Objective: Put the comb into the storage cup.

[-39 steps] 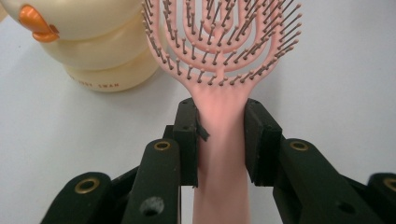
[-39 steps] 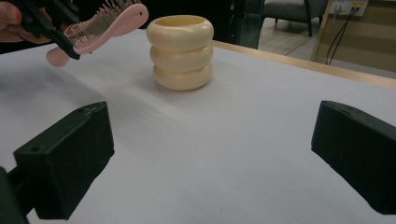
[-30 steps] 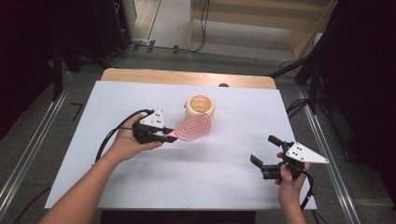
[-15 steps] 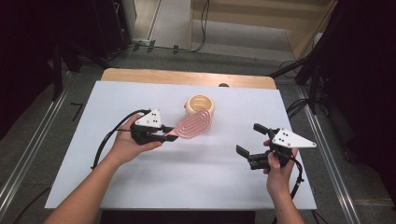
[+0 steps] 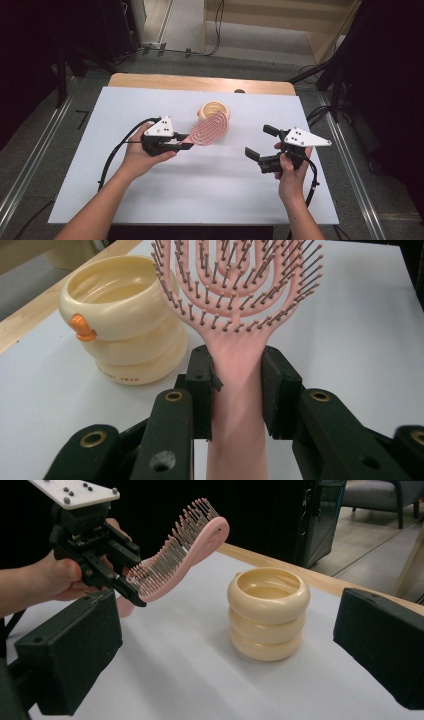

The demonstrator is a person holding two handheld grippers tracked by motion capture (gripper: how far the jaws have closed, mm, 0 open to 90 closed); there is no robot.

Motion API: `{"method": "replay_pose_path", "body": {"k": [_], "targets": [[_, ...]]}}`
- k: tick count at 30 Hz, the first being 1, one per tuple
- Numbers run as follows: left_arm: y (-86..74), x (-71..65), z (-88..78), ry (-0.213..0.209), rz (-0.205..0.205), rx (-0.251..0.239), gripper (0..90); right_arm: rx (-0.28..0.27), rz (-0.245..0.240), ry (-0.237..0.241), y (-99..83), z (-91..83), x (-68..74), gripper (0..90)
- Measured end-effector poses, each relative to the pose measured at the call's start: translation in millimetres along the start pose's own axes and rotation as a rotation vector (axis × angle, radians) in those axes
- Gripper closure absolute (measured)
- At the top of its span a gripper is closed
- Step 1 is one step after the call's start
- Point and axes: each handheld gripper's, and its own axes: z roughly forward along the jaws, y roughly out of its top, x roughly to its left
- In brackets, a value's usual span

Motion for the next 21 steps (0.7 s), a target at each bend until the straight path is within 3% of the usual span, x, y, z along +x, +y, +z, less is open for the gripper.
{"method": "replay_pose_path", "body": {"k": [16, 21], "targets": [[2.1, -9.6, -2.1, 0.059, -0.026, -0.057, 70.7, 0.018, 0.024, 0.046, 10.8, 21.6, 5.7, 0.0], [2.4, -12.1, 1.0, 0.056, -0.039, -0.066, 70.7, 0.024, 0.028, 0.065, 13.9, 29.1, 9.1, 0.0]]}}
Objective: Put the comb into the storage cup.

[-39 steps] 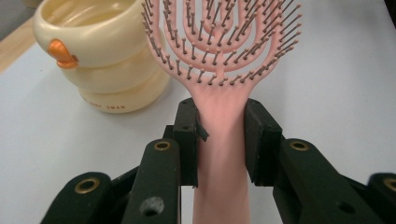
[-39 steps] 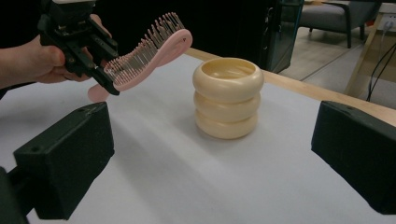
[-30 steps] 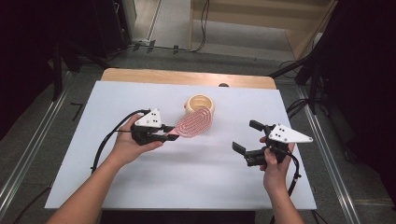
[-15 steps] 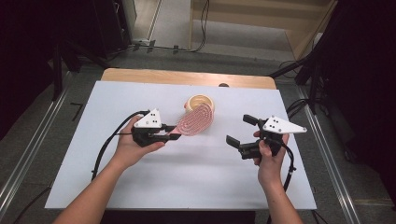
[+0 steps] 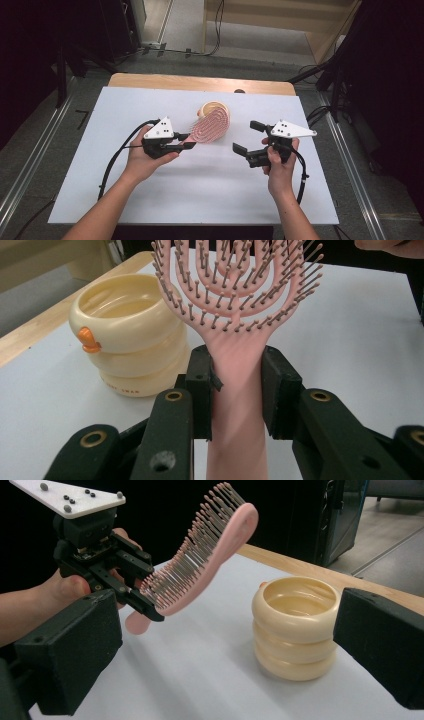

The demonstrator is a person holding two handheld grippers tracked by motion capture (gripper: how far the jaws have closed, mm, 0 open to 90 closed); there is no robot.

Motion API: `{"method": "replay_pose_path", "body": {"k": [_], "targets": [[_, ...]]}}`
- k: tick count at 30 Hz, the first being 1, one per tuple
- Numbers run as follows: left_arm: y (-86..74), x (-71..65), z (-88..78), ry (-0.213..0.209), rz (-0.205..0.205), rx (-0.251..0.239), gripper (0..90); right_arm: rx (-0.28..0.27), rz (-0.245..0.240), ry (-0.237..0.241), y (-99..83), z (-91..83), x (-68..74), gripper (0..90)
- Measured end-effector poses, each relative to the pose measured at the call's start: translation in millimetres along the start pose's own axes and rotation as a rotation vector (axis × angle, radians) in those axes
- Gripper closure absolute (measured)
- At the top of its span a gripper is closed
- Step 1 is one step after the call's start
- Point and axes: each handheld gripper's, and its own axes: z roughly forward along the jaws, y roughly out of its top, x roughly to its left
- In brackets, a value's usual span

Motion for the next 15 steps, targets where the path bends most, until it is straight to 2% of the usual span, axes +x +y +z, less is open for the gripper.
{"method": "replay_pose_path", "body": {"k": [5, 9, 15], "targets": [[0.9, -4.3, 2.3, 0.011, -0.008, -0.029, 70.7, -0.001, 0.010, 0.018, 4.2, 8.8, 3.7, 0.0], [2.2, -7.5, 4.9, 0.028, -0.017, -0.044, 70.7, 0.000, 0.038, 0.035, 7.5, 16.1, 6.1, 0.0], [5.5, -11.1, 9.0, 0.051, -0.025, -0.065, 70.7, 0.000, 0.060, 0.033, 12.4, 24.7, 12.1, 0.0]]}}
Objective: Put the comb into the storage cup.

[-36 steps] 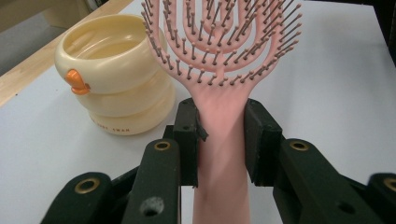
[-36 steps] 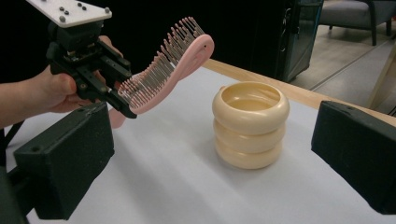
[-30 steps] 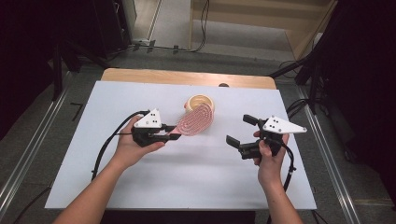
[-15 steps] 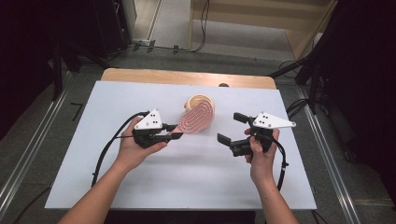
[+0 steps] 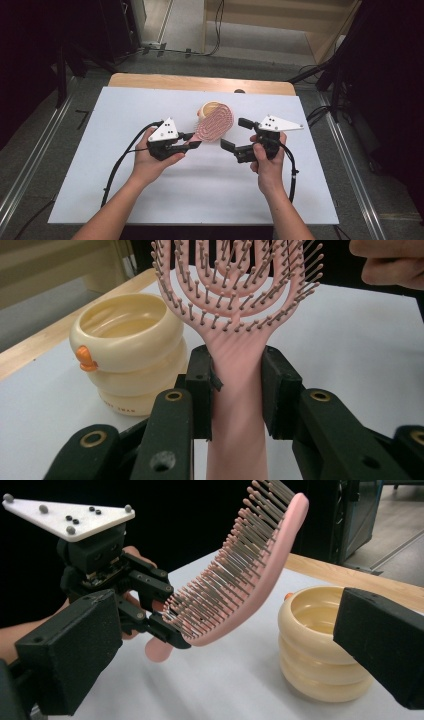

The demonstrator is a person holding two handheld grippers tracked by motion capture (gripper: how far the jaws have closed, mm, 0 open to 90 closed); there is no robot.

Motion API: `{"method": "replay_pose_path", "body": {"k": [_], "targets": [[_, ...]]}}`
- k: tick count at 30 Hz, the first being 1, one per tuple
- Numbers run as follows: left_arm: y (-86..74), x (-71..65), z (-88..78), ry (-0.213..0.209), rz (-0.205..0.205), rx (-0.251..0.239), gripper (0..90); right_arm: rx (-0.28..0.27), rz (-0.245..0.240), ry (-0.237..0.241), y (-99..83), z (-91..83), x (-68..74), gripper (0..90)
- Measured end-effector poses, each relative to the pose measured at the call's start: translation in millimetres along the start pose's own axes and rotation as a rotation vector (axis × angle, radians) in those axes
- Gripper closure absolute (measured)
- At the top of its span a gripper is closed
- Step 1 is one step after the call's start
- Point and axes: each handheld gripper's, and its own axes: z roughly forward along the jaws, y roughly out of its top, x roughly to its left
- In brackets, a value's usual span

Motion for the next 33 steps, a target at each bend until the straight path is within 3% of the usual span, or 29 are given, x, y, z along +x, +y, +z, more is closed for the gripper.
{"method": "replay_pose_path", "body": {"k": [8, 15, 20, 25, 27, 33], "targets": [[2.9, -3.4, 4.8, 0.028, -0.020, -0.030, 70.7, -0.008, 0.048, -0.006, 3.7, 6.8, 0.8, 0.0], [4.1, -9.5, 9.8, 0.055, -0.009, -0.043, 70.7, -0.021, 0.117, -0.030, 4.5, 13.5, 2.4, 2.7], [4.3, -13.3, 13.6, 0.080, -0.016, -0.056, 70.7, -0.052, 0.228, -0.066, 5.1, 17.7, 0.4, 13.0], [4.2, -15.6, 15.9, 0.097, -0.016, -0.066, 70.7, -0.046, 0.248, -0.083, 4.9, 22.8, 2.6, 18.8], [4.3, -17.3, 18.3, 0.107, -0.011, -0.063, 70.7, -0.050, 0.297, -0.122, 4.8, 27.2, 3.9, 25.7], [3.4, -20.9, 21.7, 0.121, -0.002, -0.067, 70.7, -0.053, 0.335, -0.138, 3.9, 32.8, 3.8, 33.2]]}}
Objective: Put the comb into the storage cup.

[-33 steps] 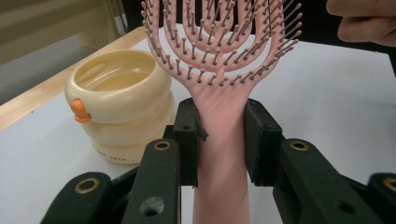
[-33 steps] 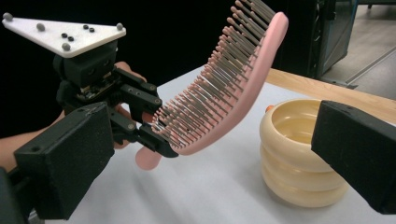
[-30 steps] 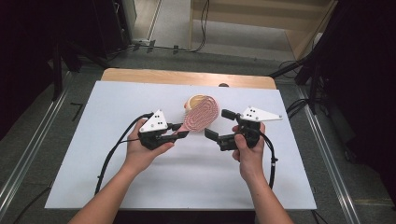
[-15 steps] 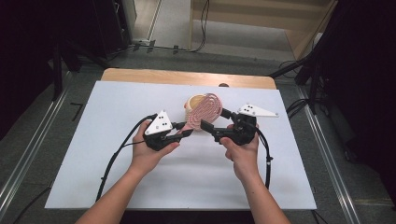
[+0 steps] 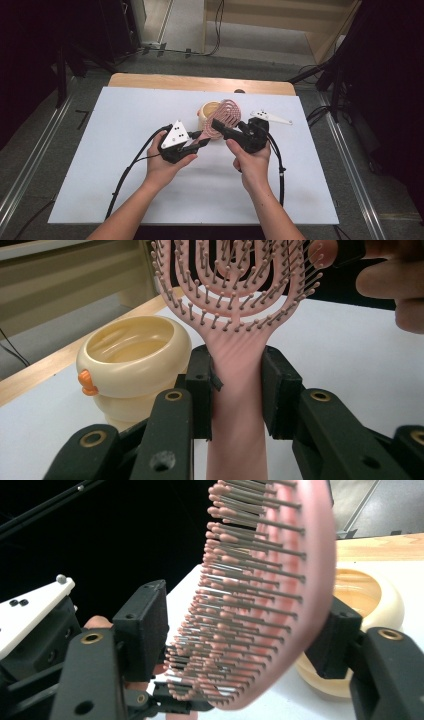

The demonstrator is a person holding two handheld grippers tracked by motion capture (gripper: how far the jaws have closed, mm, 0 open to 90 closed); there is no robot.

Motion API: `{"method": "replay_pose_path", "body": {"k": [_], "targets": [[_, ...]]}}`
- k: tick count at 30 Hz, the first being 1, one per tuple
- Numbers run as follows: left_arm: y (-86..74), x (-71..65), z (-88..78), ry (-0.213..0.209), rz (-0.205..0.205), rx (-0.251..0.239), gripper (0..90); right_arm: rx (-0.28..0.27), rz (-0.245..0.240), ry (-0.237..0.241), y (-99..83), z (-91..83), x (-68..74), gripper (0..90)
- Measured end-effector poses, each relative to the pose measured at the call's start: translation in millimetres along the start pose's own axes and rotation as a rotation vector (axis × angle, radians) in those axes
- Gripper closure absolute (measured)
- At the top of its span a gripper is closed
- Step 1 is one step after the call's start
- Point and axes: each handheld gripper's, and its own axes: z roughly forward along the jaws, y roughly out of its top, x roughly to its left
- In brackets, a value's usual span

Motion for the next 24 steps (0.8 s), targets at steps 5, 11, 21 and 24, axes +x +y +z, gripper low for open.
{"method": "replay_pose_path", "body": {"k": [5, 11, 21, 24], "targets": [[-0.8, -3.9, 1.2, 0.012, 0.018, -0.009, 70.6, -0.005, 0.019, 0.003, 0.4, 1.1, -1.3, 39.3], [-1.7, -6.9, 3.7, 0.015, 0.025, -0.016, 70.6, -0.002, 0.003, 0.000, -0.6, 1.2, -0.3, 53.5], [-1.6, -7.4, 1.7, -0.001, 0.007, -0.031, 47.0, -0.017, 0.008, 0.062, 0.6, -2.0, -0.1, 61.8], [-1.2, -5.1, 0.6, -0.014, -0.029, -0.028, 26.1, -0.022, -0.002, 0.071, 1.3, -3.5, 1.0, 61.9]]}}
